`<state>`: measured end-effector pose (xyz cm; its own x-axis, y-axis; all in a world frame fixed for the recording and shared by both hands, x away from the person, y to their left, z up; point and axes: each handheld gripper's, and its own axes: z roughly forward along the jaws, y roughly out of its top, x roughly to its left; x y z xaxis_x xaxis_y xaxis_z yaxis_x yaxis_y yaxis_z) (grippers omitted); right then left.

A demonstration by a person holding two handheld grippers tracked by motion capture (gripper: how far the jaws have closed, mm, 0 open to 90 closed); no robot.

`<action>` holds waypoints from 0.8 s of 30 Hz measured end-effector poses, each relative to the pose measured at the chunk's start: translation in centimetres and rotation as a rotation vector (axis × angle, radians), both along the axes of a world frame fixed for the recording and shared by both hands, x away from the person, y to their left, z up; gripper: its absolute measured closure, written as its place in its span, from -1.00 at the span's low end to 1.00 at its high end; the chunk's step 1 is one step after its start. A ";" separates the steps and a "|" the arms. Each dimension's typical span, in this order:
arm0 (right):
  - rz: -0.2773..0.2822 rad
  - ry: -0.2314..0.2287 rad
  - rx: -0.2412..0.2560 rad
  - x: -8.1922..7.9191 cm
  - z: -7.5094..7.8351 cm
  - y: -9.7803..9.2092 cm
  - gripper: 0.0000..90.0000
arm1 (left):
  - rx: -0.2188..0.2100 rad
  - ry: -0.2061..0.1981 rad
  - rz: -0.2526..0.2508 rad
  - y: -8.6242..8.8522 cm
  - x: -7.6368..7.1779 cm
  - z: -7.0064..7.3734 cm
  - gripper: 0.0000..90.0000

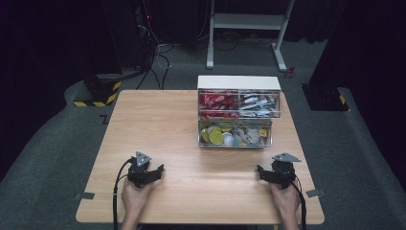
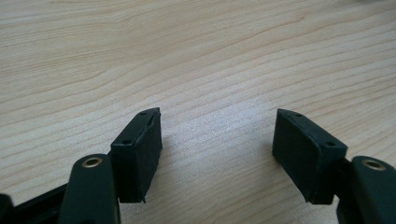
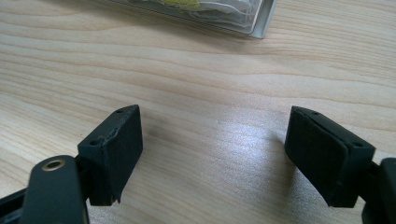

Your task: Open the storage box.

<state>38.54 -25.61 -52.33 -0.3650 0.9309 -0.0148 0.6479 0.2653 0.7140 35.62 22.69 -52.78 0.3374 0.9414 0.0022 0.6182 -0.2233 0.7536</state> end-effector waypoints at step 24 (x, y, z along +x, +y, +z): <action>0.000 0.010 -0.003 -0.2 0.0 0.1 -0.65 | -0.002 0.001 0.000 0.0 0.0 0.0 -0.27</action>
<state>38.38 -25.56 -52.31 -0.3656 0.9307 -0.0143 0.6550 0.2681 0.7065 35.62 22.69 -52.78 0.3375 0.9413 -0.0004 0.6189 -0.2216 0.7536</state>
